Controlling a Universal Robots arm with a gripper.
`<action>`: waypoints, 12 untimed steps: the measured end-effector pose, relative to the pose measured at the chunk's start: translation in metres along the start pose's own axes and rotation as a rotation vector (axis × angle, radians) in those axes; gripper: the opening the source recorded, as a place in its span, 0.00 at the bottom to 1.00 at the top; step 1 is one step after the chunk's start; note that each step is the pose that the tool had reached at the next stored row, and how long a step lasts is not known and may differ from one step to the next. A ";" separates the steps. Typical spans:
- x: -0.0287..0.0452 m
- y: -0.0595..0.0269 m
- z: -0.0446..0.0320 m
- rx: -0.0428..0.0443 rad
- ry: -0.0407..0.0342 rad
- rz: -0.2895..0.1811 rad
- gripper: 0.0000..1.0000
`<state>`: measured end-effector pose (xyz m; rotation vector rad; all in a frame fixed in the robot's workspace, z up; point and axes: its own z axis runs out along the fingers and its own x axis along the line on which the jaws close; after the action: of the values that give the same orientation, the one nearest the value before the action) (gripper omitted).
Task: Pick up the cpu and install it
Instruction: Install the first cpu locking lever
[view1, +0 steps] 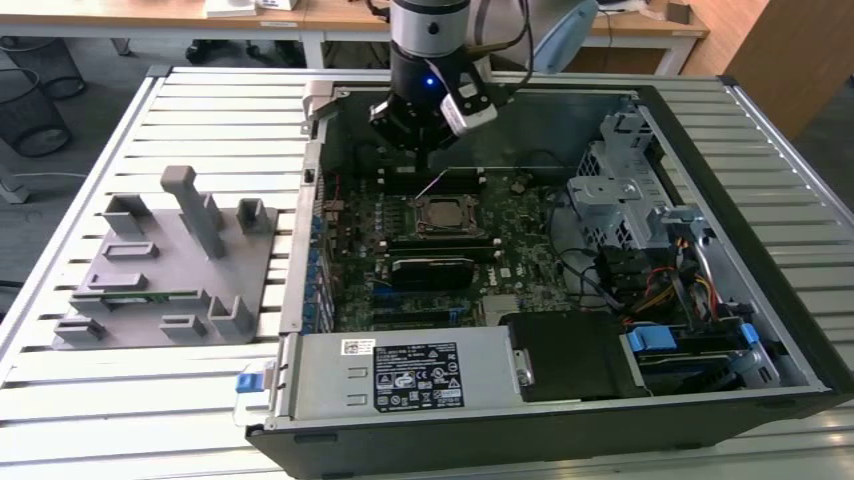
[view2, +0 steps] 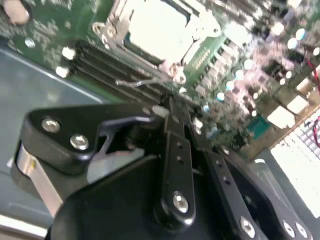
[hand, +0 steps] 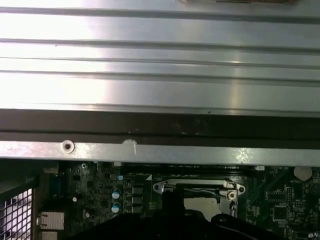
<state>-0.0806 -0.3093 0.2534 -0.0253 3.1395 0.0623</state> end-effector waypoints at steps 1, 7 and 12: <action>-0.0001 -0.0002 0.0001 -0.0037 -0.0001 0.000 0.11; -0.0002 -0.0063 0.0021 -0.0683 -0.0012 0.000 0.11; -0.0017 -0.0067 0.0073 -0.0678 -0.0014 0.003 0.11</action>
<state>-0.0788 -0.3156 0.2458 -0.0204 3.1349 0.1686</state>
